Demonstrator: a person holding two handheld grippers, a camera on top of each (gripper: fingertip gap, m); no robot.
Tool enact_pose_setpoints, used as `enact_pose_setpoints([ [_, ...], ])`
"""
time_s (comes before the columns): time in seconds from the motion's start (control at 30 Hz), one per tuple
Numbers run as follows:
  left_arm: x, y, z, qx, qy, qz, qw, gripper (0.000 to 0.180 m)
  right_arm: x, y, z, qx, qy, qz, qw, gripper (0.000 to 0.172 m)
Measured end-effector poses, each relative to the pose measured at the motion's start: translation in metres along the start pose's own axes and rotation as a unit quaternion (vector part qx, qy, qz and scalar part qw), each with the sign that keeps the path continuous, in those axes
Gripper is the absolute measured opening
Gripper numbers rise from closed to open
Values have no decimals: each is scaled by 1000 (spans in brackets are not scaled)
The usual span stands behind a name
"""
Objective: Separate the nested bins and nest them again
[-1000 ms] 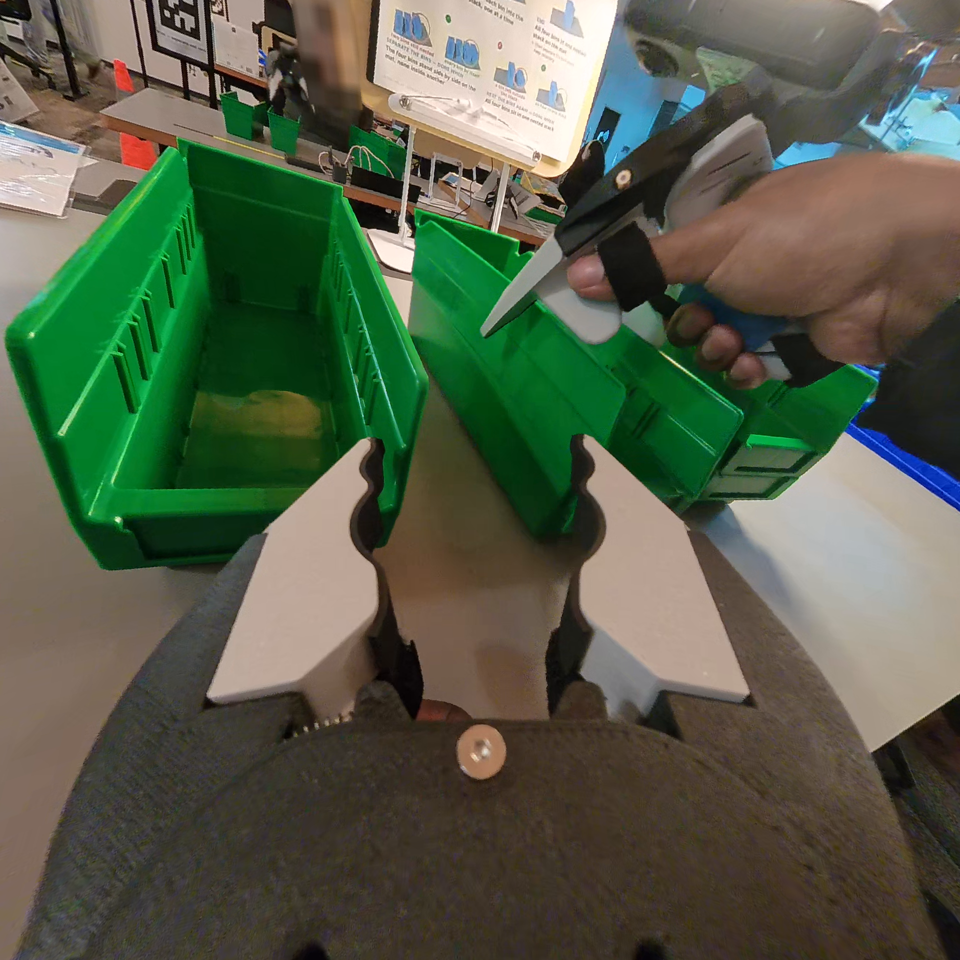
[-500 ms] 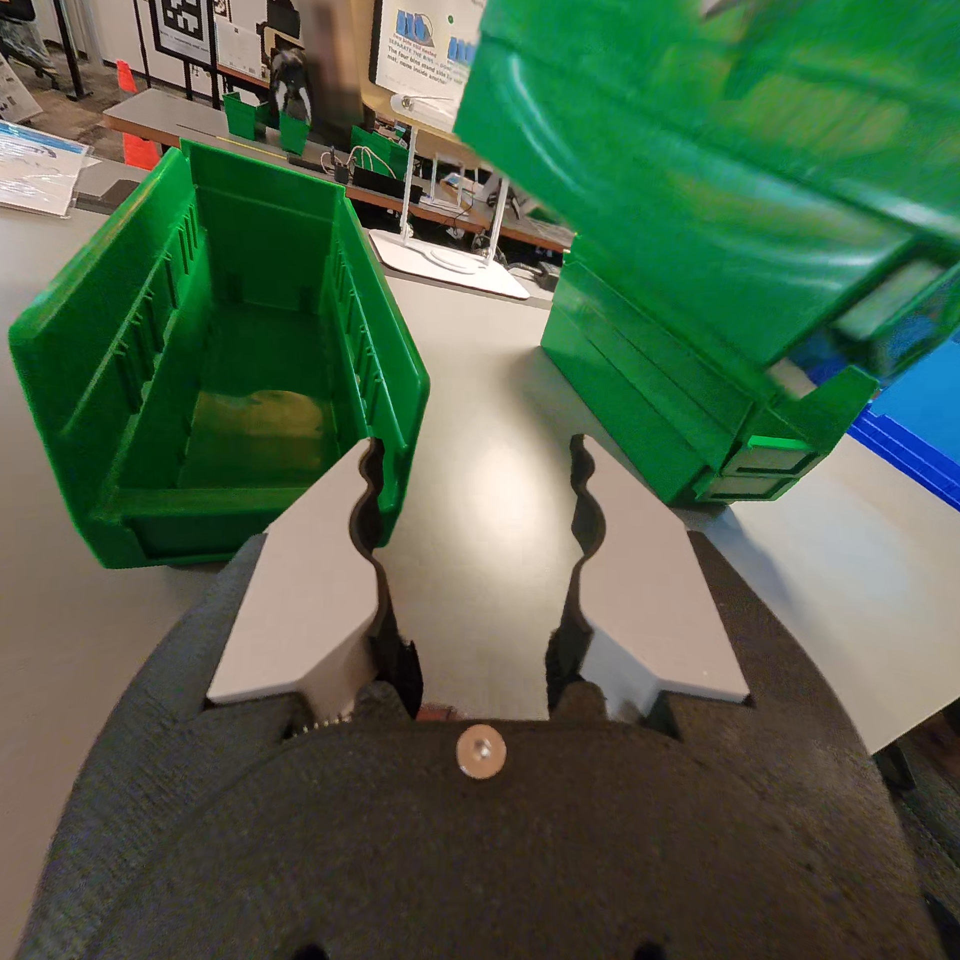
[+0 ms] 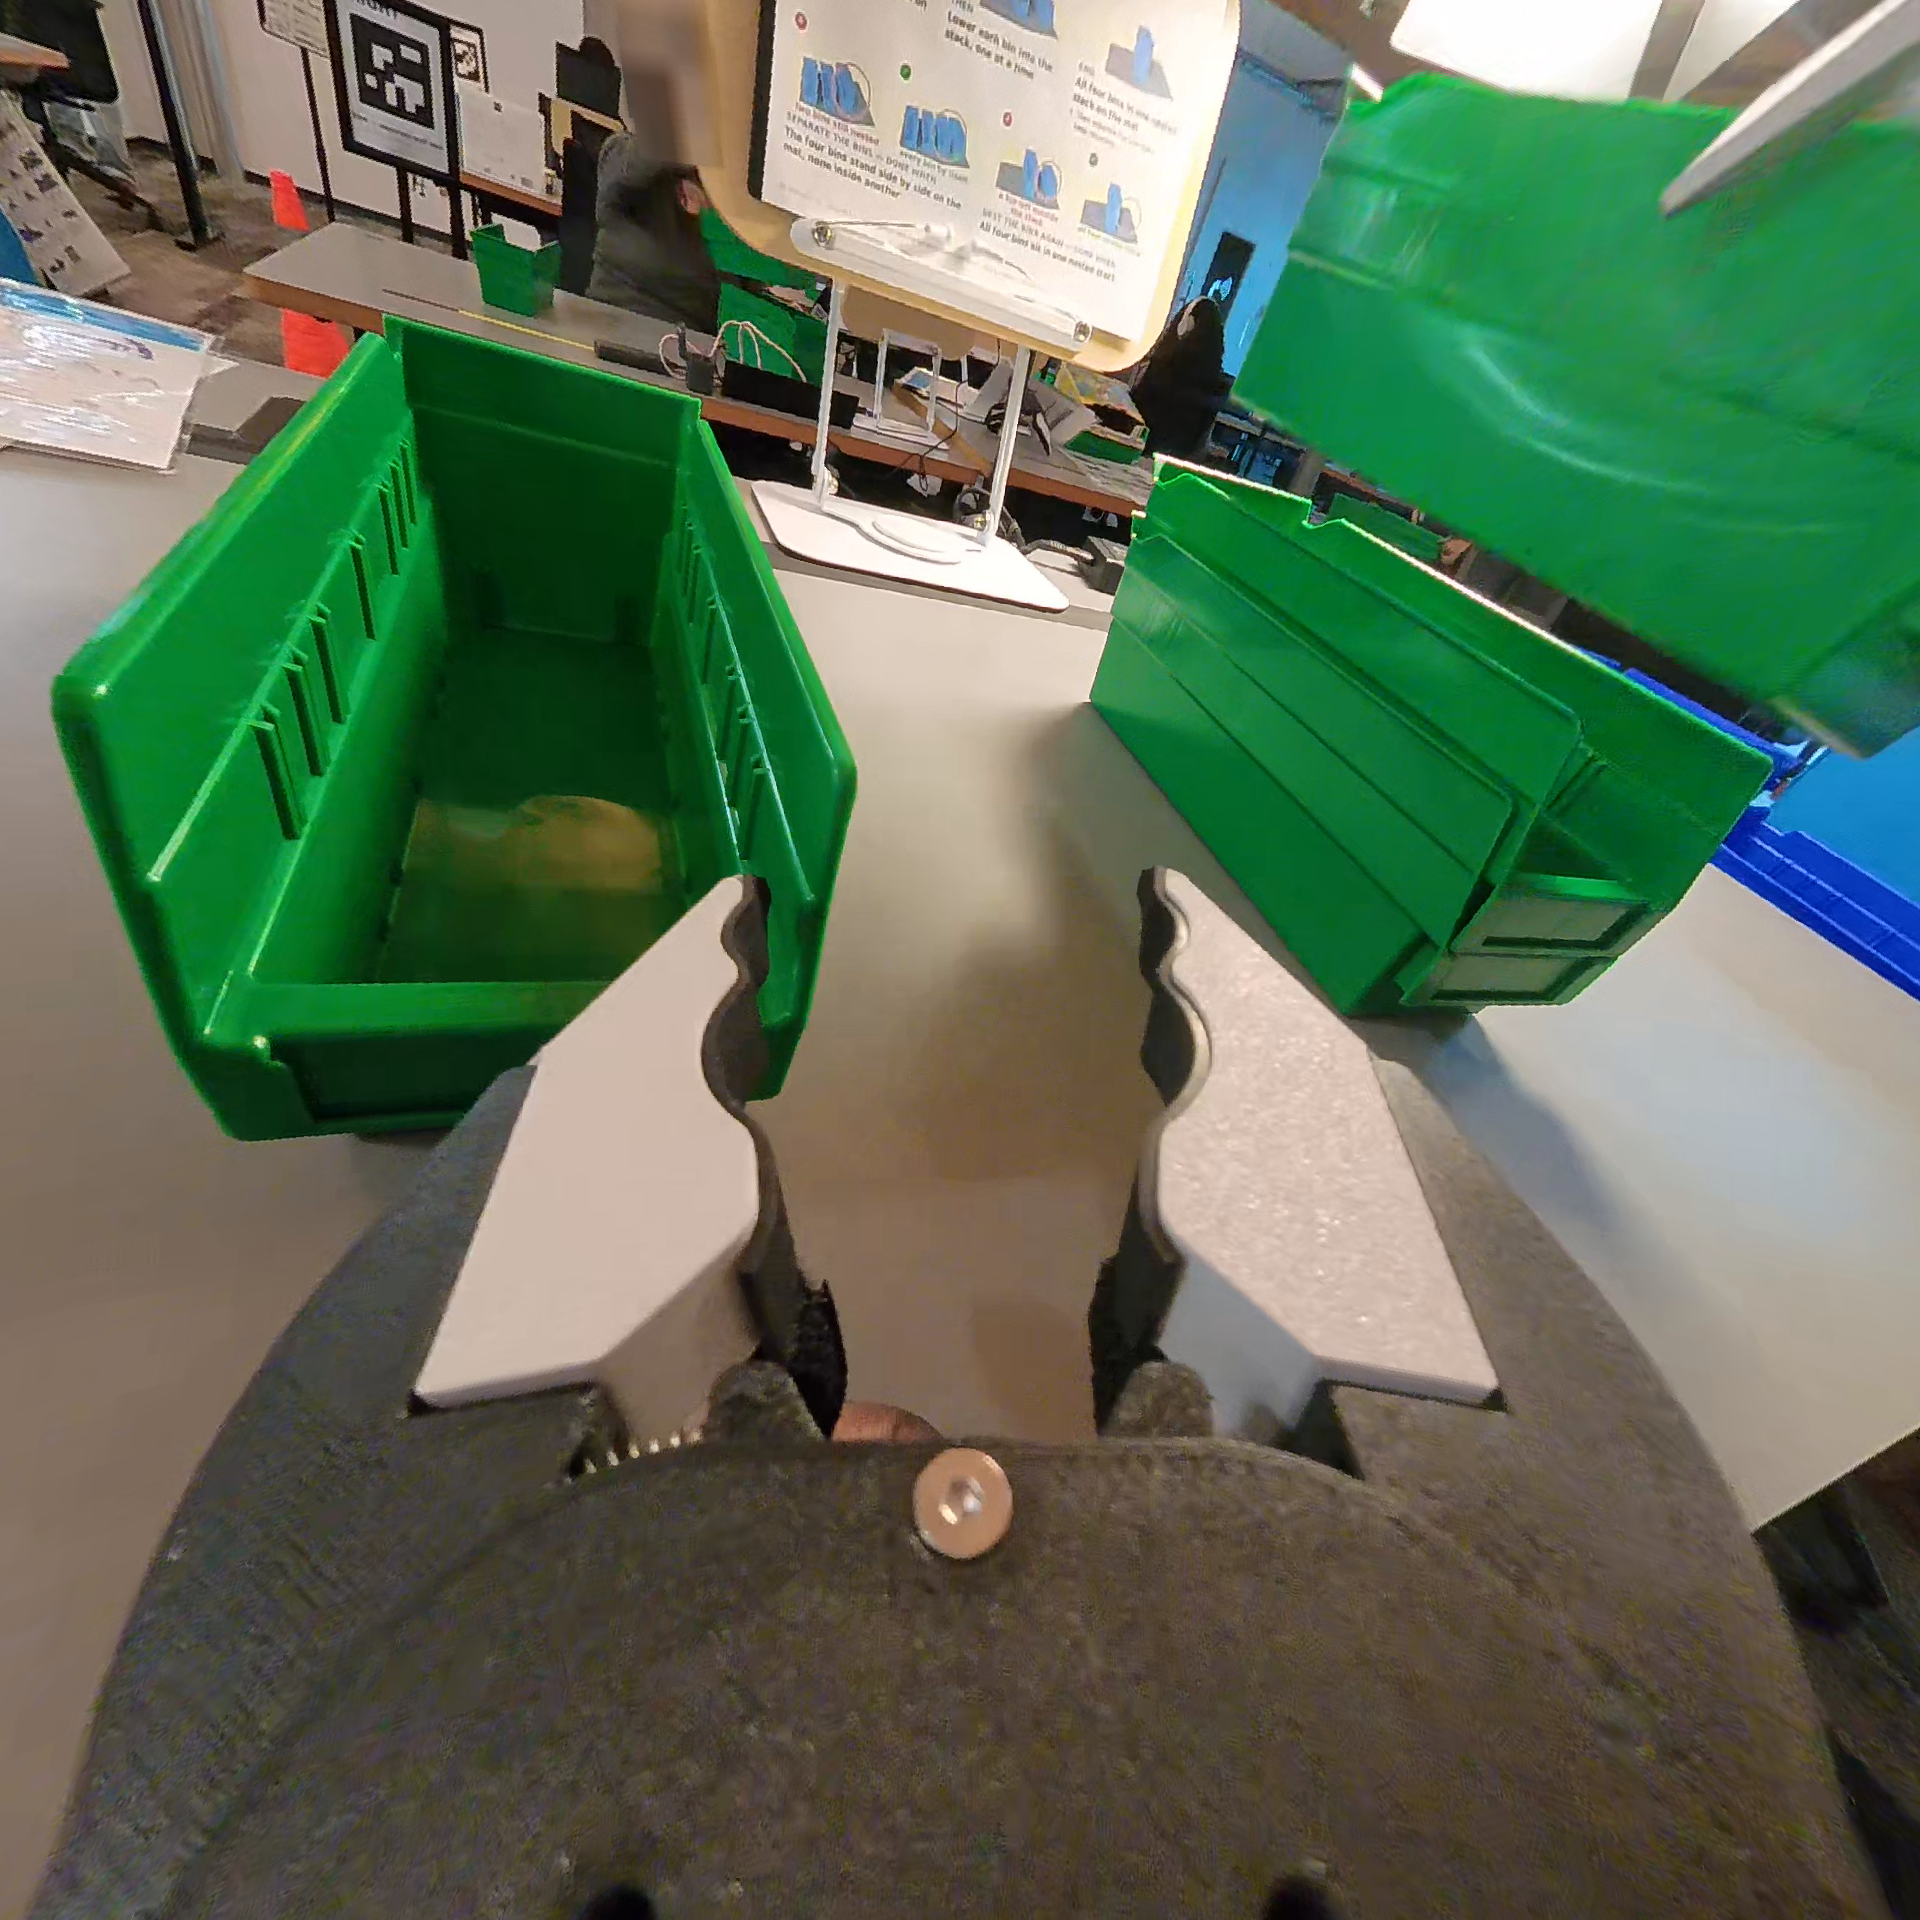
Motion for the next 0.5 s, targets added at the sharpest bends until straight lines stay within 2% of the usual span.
enact_pose_setpoints([
  [0.5, 1, 1, 1, -10, 6, 4, 1000, 71, 63, 8, -20, 23, 31, 31, 999, 111],
])
Point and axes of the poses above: each gripper's, where its closed fingertips meet, x out along the fingers, y out of its underside, z = x × y across the jaws, the point moved 6 cm from there along -x, back along the fingers, and after that the axes turned 2 degrees about y, right-handed, at the moved point
